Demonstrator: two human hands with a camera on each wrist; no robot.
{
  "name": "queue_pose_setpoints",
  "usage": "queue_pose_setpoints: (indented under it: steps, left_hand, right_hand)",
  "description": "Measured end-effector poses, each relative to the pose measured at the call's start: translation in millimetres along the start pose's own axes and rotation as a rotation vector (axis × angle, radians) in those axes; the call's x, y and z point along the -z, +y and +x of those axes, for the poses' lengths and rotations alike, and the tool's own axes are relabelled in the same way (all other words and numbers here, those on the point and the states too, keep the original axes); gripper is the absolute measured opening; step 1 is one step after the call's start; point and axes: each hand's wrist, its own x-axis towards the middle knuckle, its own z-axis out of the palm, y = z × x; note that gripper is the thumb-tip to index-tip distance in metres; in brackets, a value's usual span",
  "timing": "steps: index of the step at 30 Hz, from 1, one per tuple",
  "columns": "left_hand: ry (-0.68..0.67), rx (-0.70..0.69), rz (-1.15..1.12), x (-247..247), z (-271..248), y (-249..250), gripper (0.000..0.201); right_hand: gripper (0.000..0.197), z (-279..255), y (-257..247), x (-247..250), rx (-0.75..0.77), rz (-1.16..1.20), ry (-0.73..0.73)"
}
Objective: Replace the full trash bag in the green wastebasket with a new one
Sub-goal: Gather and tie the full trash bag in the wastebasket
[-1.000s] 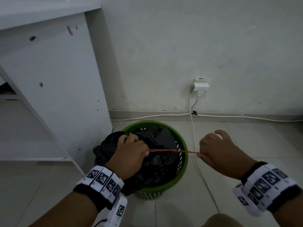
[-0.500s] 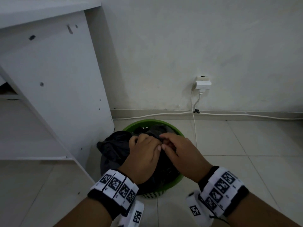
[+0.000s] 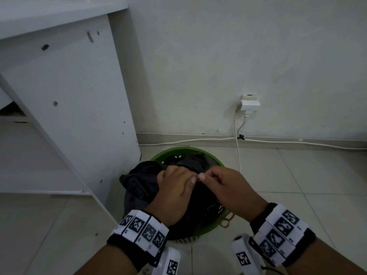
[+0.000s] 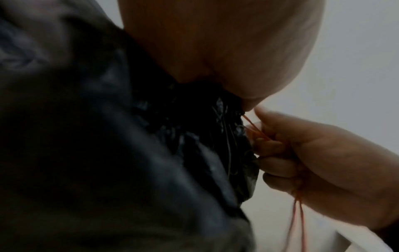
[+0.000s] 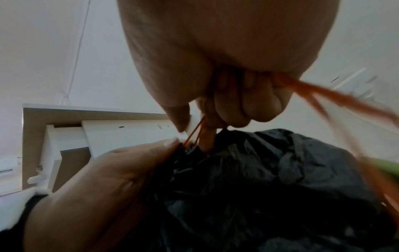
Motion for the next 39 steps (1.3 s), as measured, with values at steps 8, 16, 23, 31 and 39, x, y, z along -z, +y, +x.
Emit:
queue_pose_setpoints:
  steps: [8, 16, 23, 31, 39]
  left_hand:
    - [0.019, -0.077, 0.080, -0.1, 4.9, -15.1, 0.035]
    - [0.036, -0.082, 0.211, 3.0, 15.1, -4.3, 0.030]
    - [0.243, -0.049, -0.098, 64.4, 6.5, -3.7, 0.031]
    - [0.260, 1.013, -0.585, 60.9, 3.9, -80.5, 0.097]
    - [0.162, 0.894, -0.744, 64.7, 8.8, -70.9, 0.067]
  right_hand:
    - [0.023, 1.0, 10.7, 17.1, 0.154, -0.099, -0.077]
    - [0.025, 4.5, 27.6, 24.4, 0.279, -0.222, -0.011]
    - [0.036, 2.8, 50.6, 43.4, 0.280, -0.331, -0.034]
    - [0.037, 0.4, 55.4, 52.2, 0.154, -0.386, 0.017]
    - [0.036, 12.4, 0.3, 19.4, -0.157, -0.675, 0.254]
